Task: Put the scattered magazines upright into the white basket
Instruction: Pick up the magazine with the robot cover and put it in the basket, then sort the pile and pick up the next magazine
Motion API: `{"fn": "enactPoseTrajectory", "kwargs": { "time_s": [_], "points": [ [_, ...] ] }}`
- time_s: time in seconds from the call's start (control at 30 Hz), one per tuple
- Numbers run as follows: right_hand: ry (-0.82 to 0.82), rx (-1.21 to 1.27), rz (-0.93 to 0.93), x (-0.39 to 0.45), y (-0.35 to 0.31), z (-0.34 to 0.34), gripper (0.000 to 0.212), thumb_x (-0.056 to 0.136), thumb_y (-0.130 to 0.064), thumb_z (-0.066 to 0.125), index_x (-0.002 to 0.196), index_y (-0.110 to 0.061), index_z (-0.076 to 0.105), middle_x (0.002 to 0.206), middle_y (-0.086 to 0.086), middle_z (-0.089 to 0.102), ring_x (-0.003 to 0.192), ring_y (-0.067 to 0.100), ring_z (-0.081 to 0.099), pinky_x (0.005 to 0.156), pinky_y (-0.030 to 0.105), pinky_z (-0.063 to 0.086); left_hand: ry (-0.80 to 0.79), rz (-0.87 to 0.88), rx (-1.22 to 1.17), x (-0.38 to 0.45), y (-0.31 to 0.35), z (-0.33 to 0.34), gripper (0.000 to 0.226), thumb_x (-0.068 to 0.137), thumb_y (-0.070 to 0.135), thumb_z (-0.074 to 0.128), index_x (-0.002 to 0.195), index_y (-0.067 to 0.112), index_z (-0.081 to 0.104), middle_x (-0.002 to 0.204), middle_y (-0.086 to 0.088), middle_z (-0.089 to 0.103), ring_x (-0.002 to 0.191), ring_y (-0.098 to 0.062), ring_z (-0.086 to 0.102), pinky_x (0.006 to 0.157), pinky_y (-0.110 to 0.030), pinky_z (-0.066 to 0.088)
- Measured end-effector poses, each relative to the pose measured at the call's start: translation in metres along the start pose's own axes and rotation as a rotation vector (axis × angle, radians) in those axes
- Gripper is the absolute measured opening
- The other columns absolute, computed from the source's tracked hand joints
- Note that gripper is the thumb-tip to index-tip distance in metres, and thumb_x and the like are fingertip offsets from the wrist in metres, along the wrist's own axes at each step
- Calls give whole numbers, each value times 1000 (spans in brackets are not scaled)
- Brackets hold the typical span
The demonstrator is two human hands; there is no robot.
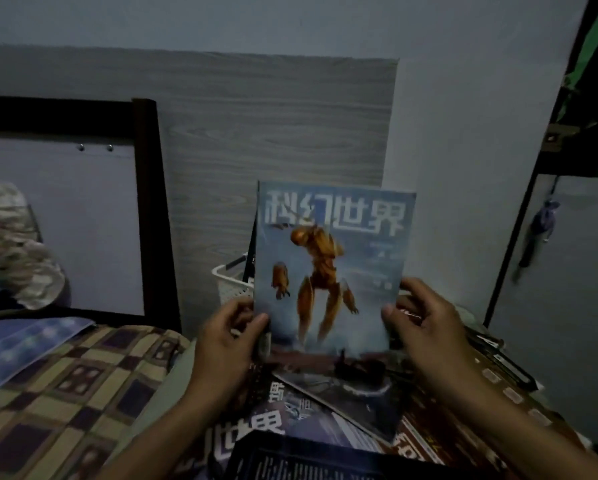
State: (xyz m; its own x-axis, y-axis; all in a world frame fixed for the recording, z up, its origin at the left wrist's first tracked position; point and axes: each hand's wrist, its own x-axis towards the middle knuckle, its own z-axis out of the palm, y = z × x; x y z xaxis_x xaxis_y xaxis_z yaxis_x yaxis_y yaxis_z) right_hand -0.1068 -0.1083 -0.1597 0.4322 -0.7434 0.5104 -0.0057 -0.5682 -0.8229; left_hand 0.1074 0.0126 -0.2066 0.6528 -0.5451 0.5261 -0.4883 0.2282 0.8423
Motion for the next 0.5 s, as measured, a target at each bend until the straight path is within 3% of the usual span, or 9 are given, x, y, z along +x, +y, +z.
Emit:
{"fn": "enactPoseTrajectory", "kwargs": {
  "time_s": [0.1,0.2,0.33,0.5],
  "points": [
    [82,68,-67,42,-18,20,19,93,-7,61,96,-25,62,91,-1,75,88,12,72,70,34,62,114,75,10,50,18,-14,29,86,9,69,85,34,55,76,15,69,76,7,65,60,-4,46],
    [109,120,-97,90,-30,40,22,91,-4,61,102,-22,68,97,4,74,92,20,71,80,46,61,114,59,20,101,29,-19,24,89,11,67,84,31,54,83,8,65,70,5,64,54,-7,46],
    [171,112,-78,144,-11,70,19,87,-13,63,90,-30,73,94,-8,75,93,18,71,82,49,59,147,-124,-17,168,11,-10,17,89,9,67,80,20,57,83,1,66,72,-11,61,65,-28,50],
    [227,-24,23,167,42,97,25,89,-5,60,89,-26,72,93,-5,73,91,20,68,79,43,60,109,-140,108,202,-44,13,7,89,11,65,85,14,61,80,0,66,72,-18,63,56,-25,53]
  ]
}}
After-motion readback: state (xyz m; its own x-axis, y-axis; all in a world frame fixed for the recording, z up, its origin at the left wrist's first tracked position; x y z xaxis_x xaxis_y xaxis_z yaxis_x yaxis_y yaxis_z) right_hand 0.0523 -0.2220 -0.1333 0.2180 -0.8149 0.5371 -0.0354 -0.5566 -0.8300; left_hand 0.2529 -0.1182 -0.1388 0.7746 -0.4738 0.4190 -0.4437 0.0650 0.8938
